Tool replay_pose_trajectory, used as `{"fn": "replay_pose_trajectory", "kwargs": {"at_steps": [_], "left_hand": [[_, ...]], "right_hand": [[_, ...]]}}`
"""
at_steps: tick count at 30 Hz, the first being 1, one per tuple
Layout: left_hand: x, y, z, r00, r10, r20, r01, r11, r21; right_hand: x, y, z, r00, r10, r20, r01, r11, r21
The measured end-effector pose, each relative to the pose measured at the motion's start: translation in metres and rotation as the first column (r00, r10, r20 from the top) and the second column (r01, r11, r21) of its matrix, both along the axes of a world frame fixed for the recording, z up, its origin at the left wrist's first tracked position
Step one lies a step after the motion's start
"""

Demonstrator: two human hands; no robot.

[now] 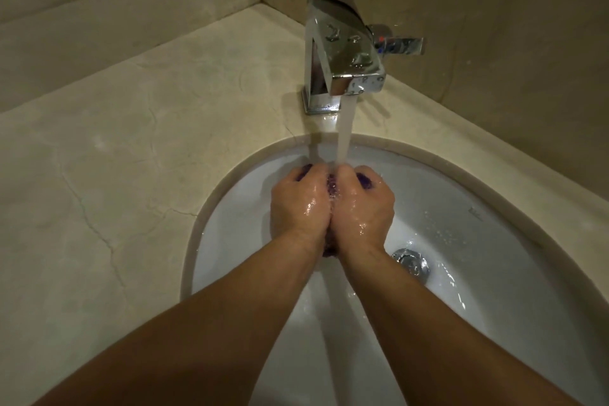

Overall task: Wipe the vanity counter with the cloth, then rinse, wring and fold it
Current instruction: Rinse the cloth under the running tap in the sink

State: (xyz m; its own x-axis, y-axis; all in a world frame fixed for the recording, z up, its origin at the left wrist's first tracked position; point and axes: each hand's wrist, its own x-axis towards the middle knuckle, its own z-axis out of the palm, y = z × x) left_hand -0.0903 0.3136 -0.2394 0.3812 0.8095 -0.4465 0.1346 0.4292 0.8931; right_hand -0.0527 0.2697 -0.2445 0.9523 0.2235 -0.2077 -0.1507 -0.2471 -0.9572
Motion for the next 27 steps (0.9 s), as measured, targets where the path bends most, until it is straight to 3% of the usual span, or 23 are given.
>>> {"fn": "replay_pose_trajectory", "kwargs": {"at_steps": [10, 14, 18, 23, 27], "left_hand": [[0.001, 0.007, 0.009, 0.98, -0.119, -0.158, 0.115, 0.993, -0.036], [-0.011, 0.002, 0.026, 0.975, -0.206, -0.08, 0.199, 0.976, -0.094], [-0.037, 0.001, 0.057, 0.982, -0.187, 0.012, 0.182, 0.938, -0.294], [-0.055, -0.016, 0.094, 0.963, -0.244, 0.115, 0.267, 0.802, -0.534], [-0.064, -0.023, 0.131, 0.96, -0.268, 0.086, 0.278, 0.858, -0.432]], "right_hand": [[0.001, 0.005, 0.002, 0.985, -0.05, -0.166, 0.041, 0.998, -0.052], [-0.004, -0.005, 0.019, 0.964, -0.055, -0.262, 0.065, 0.997, 0.03], [-0.012, -0.025, 0.051, 0.871, -0.096, -0.482, 0.191, 0.97, 0.151], [-0.038, -0.044, 0.099, 0.774, -0.081, -0.629, 0.299, 0.921, 0.249], [-0.054, -0.06, 0.147, 0.765, -0.072, -0.64, 0.337, 0.891, 0.303]]}}
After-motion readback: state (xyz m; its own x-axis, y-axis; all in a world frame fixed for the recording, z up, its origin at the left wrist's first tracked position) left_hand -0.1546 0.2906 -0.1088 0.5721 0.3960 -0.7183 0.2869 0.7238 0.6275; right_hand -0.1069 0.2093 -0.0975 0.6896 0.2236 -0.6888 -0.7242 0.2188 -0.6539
